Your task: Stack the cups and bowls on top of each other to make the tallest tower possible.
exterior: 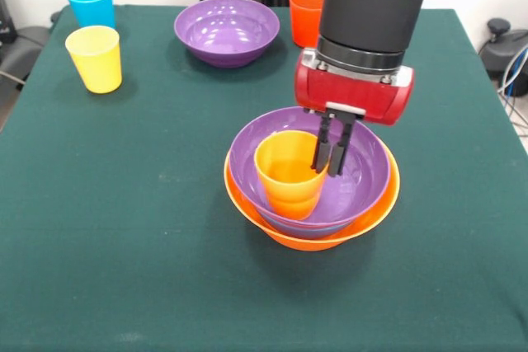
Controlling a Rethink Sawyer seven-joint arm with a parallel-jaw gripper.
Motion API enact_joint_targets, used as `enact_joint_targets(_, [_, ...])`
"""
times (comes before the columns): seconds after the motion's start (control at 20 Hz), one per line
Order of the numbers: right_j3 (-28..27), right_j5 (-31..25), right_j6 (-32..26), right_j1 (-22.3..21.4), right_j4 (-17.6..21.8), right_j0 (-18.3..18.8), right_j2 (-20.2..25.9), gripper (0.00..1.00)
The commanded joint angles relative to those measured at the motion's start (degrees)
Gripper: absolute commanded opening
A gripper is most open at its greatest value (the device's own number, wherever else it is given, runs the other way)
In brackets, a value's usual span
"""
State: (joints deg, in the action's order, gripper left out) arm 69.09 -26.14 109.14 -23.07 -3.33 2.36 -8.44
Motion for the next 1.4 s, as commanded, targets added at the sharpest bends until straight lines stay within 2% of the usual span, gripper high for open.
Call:
enact_joint_targets(0.05, [5.9, -6.3, 0.4, 0.2, 1.7, 1.5, 5.9, 0.00])
enact_joint_targets(0.5, [5.0, -6.0, 3.7, 0.7, 2.1, -1.4, 2.7, 0.00])
enact_joint_targets(1.4, [0.6, -7.6, 4.0, 2.2, 0.7, -1.8, 2.5, 0.00])
